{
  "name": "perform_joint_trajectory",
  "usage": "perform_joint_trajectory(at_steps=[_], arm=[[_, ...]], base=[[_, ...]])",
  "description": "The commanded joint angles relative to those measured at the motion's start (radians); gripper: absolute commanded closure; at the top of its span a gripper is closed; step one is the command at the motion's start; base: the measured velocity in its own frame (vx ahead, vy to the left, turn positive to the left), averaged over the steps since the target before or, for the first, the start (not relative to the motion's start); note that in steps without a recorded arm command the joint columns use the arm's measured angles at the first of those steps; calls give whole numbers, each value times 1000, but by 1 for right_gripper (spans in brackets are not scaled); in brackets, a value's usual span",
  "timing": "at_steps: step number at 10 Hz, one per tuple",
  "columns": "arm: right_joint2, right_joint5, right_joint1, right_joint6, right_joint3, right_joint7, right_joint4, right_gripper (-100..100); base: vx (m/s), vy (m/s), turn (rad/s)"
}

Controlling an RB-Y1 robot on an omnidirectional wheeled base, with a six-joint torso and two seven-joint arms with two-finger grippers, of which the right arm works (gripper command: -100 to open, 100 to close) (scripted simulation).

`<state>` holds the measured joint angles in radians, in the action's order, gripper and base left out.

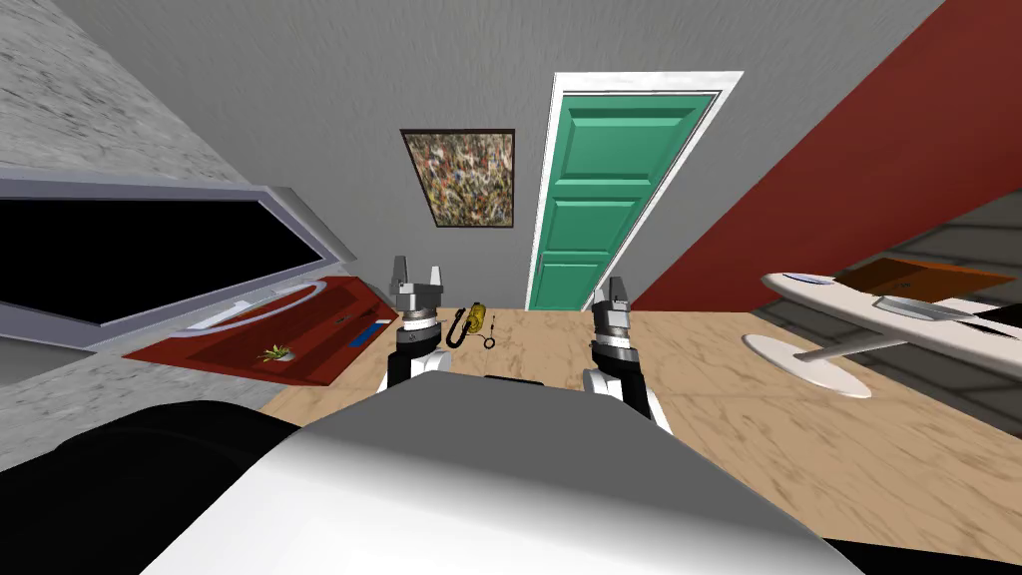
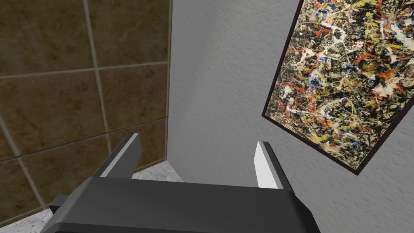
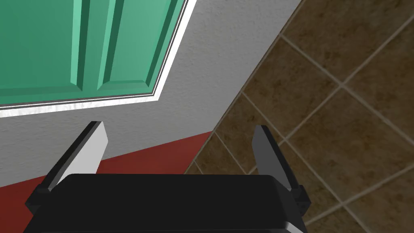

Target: Pull the door open

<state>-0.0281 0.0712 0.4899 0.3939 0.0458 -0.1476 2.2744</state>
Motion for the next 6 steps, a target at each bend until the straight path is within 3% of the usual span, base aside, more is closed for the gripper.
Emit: perform_joint_trajectory(at_steps=[1,6], arm=[[-7,-23,-13,13,-11,35,-40,-100],[-21,-79,-43,43,-38,120,-138,-100]], base=[[31,5,249],[97,-61,172]])
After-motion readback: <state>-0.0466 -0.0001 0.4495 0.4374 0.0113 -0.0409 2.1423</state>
